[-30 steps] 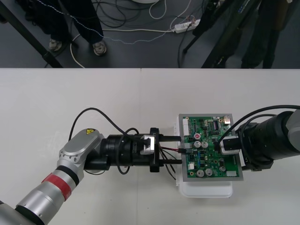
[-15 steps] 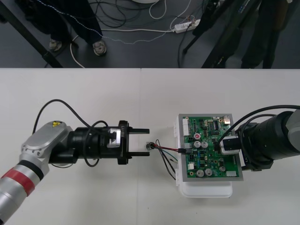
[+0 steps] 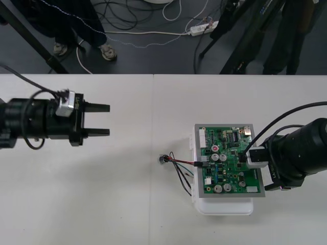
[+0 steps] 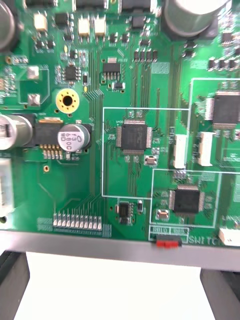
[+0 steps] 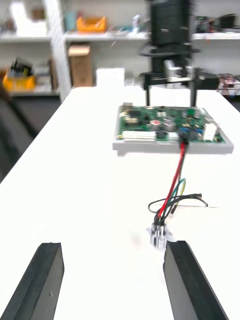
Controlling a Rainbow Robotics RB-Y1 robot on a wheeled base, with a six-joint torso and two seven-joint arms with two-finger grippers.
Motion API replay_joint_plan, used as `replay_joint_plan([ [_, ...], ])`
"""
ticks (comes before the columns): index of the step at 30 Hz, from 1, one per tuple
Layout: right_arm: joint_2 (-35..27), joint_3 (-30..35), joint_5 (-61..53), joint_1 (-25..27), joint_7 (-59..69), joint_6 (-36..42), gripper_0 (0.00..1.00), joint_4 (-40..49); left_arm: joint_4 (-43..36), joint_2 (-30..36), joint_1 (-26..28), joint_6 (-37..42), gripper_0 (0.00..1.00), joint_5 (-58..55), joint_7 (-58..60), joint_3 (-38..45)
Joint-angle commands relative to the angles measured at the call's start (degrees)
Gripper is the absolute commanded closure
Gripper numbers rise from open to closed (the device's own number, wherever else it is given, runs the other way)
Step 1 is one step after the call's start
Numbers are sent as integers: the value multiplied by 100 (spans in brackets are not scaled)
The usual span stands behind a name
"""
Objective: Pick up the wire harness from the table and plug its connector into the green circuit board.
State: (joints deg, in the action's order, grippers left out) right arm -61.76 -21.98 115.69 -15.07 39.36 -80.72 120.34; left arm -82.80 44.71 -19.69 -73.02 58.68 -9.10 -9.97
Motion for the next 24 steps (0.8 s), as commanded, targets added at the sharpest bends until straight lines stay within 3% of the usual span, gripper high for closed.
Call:
replay_joint_plan([
  [1,-372,423,-486,5,-710,13,0,-186,-667,758,53,-2,42,135,242,628],
  [12,-688,1231,-1664,13,-1273,-286,0,-327,-1625,1954,-290,341,41,-59,1797,953],
  [15,-688,1644,-2727,5,-1220,-523,0,-362,-1801,2208,-738,367,42,-15,2395,945],
  [24,-583,2224,-4310,-92,-1062,-541,0,-344,-2100,2542,-1898,332,42,381,3529,769],
])
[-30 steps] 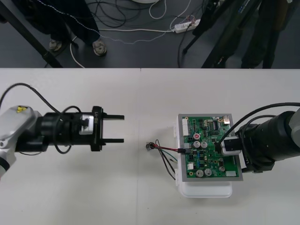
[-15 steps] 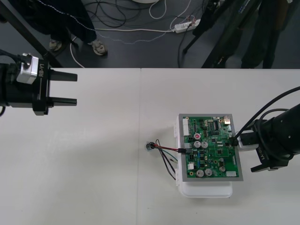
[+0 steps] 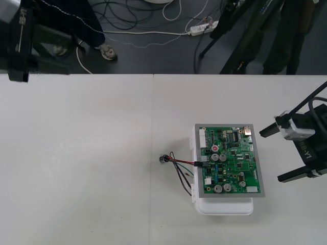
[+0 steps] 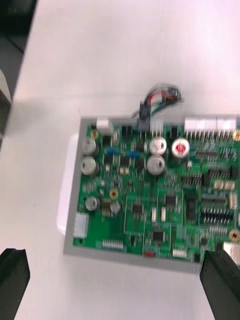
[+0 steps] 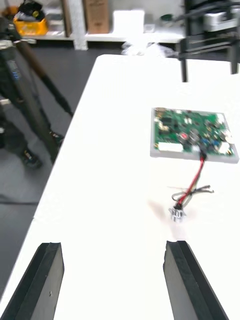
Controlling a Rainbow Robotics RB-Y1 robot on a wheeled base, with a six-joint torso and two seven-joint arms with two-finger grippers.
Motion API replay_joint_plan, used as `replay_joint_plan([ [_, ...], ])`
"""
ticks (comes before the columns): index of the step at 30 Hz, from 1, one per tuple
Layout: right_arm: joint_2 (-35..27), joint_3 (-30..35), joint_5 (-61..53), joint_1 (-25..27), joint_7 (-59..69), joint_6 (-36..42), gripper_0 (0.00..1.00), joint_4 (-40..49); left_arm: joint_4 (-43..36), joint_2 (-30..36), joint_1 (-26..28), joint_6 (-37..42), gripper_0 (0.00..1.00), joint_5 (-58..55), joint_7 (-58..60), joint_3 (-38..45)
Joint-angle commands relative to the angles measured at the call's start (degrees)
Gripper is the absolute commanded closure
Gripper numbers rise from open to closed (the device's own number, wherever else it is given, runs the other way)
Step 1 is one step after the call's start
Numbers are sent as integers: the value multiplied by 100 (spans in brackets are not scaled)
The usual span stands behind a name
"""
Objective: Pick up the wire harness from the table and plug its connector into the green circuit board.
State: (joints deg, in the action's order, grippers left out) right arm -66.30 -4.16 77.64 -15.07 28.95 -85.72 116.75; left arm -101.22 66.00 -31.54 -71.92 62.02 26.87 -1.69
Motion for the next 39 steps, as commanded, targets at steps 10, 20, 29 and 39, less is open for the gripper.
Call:
replay_joint_plan([
  [10,267,1136,-1454,-119,164,346,0,6,-381,449,-951,126,41,-164,310,-482],
  [20,267,1277,-1981,-146,348,486,0,-3,-372,414,-951,117,41,-164,292,-543],
  [29,284,1277,-2025,-146,366,469,0,-12,-372,414,-951,117,42,-164,292,-543],
  [39,320,1277,-1999,-137,383,460,0,-29,-372,414,-951,117,41,-164,292,-543],
])
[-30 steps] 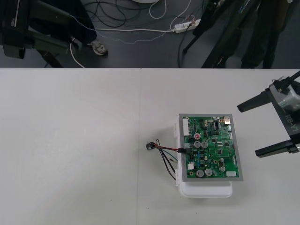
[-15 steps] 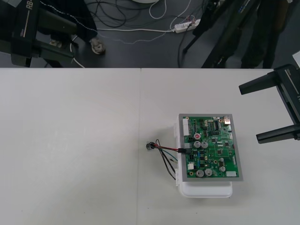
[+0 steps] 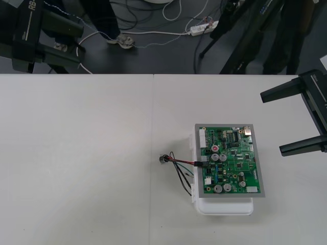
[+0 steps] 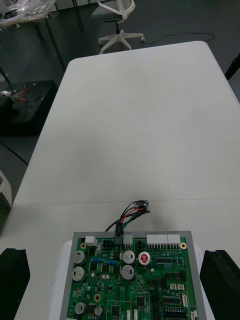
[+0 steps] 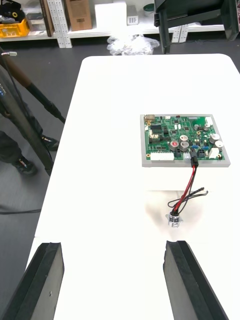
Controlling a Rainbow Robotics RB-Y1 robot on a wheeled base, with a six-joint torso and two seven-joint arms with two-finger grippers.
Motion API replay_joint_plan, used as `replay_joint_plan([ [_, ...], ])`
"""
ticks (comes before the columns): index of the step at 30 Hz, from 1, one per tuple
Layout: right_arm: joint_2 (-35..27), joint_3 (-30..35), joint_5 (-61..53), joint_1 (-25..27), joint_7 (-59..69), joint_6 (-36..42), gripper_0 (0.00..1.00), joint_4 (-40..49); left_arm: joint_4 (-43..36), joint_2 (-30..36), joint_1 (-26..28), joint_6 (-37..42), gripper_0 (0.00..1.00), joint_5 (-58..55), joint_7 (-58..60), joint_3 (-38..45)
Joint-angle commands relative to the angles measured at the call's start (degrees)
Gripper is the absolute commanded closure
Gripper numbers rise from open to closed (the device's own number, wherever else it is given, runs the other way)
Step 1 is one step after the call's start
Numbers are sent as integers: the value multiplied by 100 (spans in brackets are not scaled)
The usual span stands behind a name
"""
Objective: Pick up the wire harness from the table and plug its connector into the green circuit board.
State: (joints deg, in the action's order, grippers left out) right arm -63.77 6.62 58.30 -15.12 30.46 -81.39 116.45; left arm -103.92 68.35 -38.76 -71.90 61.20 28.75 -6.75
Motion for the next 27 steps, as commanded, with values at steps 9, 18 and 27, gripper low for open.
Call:
replay_joint_plan([
  [9,66,200,-64,-131,232,27,0,0,-102,178,-228,115,41,-82,105,-37],
  [18,66,200,-64,-131,232,27,0,0,-102,178,-228,115,42,-82,105,-37],
  [27,66,200,-64,-131,232,27,0,0,-102,178,-228,115,42,-82,105,-37],
])
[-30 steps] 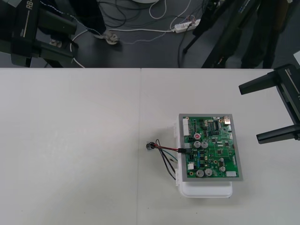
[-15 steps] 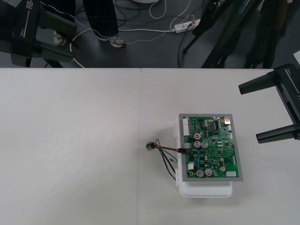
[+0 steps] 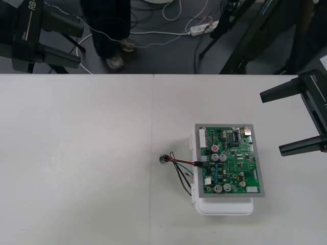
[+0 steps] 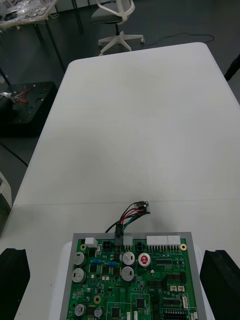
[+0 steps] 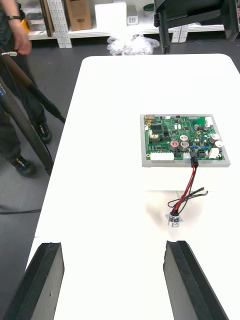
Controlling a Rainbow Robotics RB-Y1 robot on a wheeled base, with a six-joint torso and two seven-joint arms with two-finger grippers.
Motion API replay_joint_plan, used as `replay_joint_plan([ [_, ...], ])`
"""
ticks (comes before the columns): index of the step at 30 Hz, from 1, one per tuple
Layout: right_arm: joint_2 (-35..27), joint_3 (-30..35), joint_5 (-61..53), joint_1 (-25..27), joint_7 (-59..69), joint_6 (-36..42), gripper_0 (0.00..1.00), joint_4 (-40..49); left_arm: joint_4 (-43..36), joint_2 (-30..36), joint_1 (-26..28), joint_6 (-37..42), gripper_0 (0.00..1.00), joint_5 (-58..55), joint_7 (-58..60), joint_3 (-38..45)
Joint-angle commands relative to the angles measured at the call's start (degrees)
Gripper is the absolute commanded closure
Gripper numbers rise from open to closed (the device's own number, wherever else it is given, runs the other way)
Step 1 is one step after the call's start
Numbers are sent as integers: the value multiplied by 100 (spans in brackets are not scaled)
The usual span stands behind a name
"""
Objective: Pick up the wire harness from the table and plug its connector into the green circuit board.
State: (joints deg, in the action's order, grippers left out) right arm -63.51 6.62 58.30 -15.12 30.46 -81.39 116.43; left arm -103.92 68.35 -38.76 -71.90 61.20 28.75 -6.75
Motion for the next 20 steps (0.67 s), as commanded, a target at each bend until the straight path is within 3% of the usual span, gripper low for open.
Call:
replay_joint_plan([
  [1,40,200,-64,-131,232,27,0,3,-102,178,-228,115,42,-82,105,-37],
  [20,40,200,-64,-131,232,27,0,3,-102,178,-228,115,41,-82,105,-37],
])
